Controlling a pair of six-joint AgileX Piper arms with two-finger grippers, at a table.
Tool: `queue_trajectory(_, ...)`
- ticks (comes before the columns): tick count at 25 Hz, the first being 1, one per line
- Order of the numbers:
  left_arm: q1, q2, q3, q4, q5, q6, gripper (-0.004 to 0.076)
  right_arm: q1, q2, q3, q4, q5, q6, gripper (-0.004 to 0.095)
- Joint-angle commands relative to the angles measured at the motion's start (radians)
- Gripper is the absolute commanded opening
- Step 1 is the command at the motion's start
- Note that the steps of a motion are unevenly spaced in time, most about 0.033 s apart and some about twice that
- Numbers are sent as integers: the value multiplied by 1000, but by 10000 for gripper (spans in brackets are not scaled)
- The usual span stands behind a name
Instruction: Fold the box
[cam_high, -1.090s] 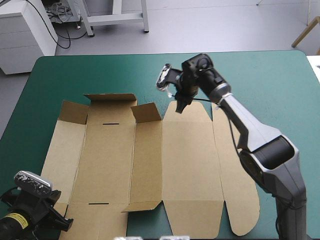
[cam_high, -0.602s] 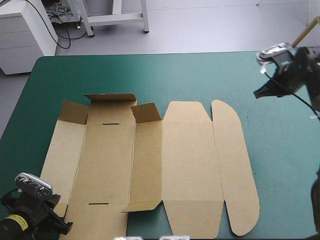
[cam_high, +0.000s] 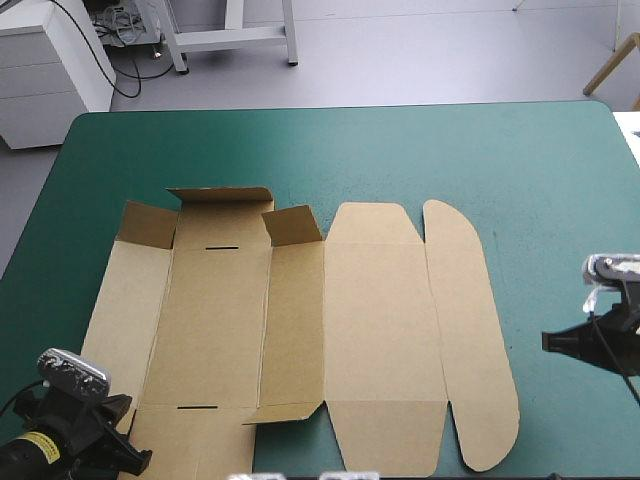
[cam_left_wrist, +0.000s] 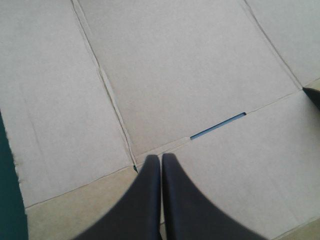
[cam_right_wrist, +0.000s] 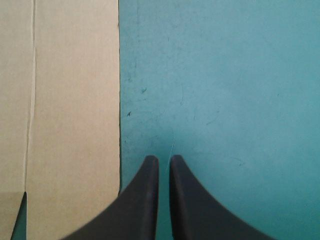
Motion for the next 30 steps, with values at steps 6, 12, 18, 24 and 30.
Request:
queue_trajectory(6,-1,56,-96,-27,-45,-35,-10,-7,-241,291,96,-167,-9,62)
queue_trajectory(12,-1,85,-110,-68,-59,-39,-10,-7,-272,318,119,-199,-26,62)
queue_trajectory(18,-1,119,-110,-137,-95,-66,-10,-7,-272,318,125,-199,-26,62)
queue_trajectory(24,-1,186,-110,-173,-125,-65,-10,-7,-272,318,129,-198,-26,62)
queue_trajectory(30,-1,302,-184,-86,-201,-95,-10,6,-274,318,129,-198,-26,62)
